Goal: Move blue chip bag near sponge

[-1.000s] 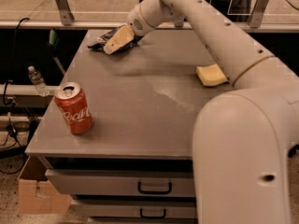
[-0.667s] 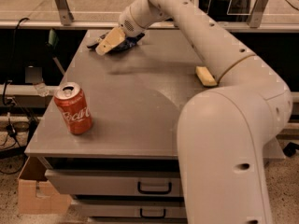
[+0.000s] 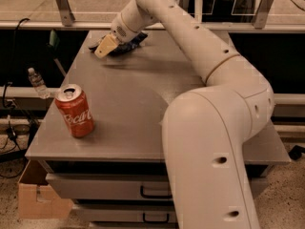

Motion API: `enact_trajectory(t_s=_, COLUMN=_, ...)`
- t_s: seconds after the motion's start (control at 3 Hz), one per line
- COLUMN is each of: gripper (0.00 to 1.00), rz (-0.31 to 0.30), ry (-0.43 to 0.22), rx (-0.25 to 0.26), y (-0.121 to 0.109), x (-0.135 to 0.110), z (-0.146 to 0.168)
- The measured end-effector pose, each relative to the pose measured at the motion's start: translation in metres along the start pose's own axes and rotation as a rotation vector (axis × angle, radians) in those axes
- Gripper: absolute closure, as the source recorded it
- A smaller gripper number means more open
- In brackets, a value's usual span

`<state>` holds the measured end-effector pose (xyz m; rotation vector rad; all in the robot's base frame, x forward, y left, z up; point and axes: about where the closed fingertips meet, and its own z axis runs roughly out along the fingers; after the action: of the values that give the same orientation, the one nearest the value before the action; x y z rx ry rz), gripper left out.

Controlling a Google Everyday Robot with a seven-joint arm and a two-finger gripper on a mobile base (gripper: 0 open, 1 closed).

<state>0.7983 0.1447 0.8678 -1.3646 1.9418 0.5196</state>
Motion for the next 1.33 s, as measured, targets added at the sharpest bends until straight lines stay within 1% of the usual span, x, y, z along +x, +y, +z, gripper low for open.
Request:
enact_trajectory(t_s=0.33, gripper=0.62, rz=0.001, ry=0.019, rx=0.017, y=-0.008, x=0.005, z=0.003)
enact_trajectory(t_s=0.67, gripper=0.86, rz=-0.017, ry=0.025, rx=0.081, y=-0.031, x=0.011, z=-0.016)
enact_trajectory(t_s=1.0, gripper=1.00, rz=-0.045, ry=0.027, rx=0.147, y=-0.051, x=0.018, z=-0.046)
enact_trajectory(t_s=1.33, gripper=1.00, rz=-0.059, ry=0.053, rx=0.199, y=-0.064, x=0.038, z=-0.080)
